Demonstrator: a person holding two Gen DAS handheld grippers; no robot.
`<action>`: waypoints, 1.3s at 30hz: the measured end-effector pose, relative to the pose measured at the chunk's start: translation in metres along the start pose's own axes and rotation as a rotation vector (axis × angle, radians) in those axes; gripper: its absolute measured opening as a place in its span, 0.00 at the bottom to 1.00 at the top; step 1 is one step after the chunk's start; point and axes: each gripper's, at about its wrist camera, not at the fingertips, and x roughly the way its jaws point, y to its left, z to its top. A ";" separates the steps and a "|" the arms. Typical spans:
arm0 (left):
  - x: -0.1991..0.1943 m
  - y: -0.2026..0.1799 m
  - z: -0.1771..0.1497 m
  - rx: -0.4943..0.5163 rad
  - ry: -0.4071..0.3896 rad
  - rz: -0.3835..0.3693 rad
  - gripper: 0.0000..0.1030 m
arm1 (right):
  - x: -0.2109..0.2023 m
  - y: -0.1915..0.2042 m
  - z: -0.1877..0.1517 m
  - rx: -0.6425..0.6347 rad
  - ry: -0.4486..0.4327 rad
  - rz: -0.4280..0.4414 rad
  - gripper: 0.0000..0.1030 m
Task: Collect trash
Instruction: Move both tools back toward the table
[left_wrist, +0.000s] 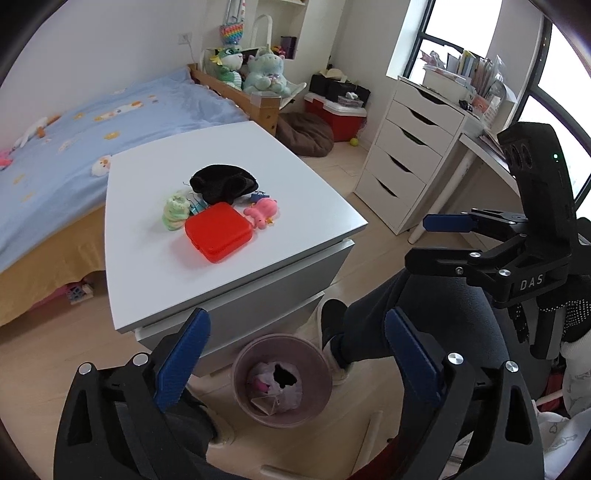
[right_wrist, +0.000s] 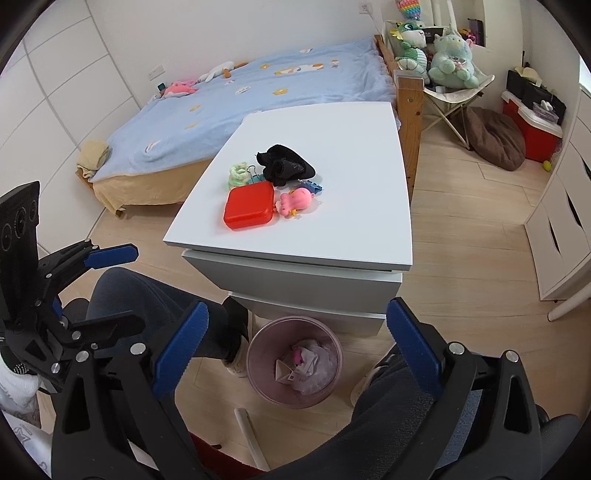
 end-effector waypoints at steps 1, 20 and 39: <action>0.000 0.002 0.000 -0.008 -0.002 0.004 0.92 | 0.000 0.000 0.000 0.000 0.000 0.000 0.93; -0.006 0.026 0.000 -0.080 -0.013 0.045 0.93 | 0.006 0.006 0.004 -0.006 0.009 0.006 0.95; -0.011 0.069 0.041 -0.119 -0.075 0.102 0.93 | 0.017 0.009 0.060 -0.053 -0.021 0.026 0.96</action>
